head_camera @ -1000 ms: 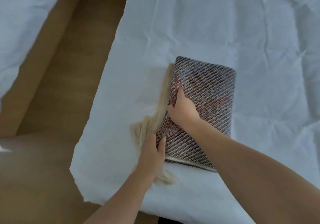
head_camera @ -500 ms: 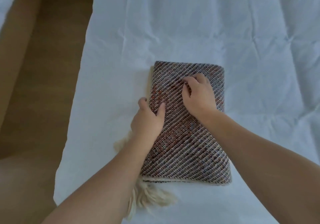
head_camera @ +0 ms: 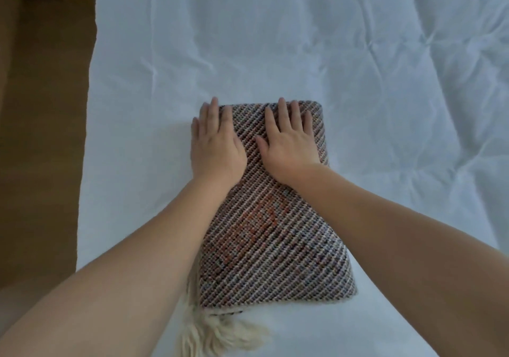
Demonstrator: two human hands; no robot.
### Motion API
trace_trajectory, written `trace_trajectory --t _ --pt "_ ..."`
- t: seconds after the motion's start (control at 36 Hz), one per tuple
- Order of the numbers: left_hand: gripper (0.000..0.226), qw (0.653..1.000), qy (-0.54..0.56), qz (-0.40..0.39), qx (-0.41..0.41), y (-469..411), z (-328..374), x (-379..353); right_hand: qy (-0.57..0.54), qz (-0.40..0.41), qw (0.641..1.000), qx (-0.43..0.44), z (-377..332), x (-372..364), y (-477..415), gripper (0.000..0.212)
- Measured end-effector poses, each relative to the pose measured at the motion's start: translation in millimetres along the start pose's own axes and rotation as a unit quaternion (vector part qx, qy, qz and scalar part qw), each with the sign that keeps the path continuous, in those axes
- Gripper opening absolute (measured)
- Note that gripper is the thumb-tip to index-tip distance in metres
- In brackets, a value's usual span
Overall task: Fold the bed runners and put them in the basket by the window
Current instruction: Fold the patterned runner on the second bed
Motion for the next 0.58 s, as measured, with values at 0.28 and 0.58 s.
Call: trace_trajectory --t 0.28,0.58 --pt "0.06 0.993 -0.064 -0.1 -0.008 -15 -17 -58 0.057 -0.01 0.998 0.006 17 -29 -3 0.07" --pt "0.063 0.992 -0.065 -0.111 0.005 -3 -8 -51 0.008 -0.036 0.996 -0.082 37 -33 9 0.071"
Point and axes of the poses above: each hand's wrist, its own y-axis away from the middle knuckle, its own x-axis out of the back of the hand, z = x × y, the point moved 2 cm from there along -y, towards the middle knuckle, and after that the axes turned 10 degrees about -x, right-handed, at the moved point
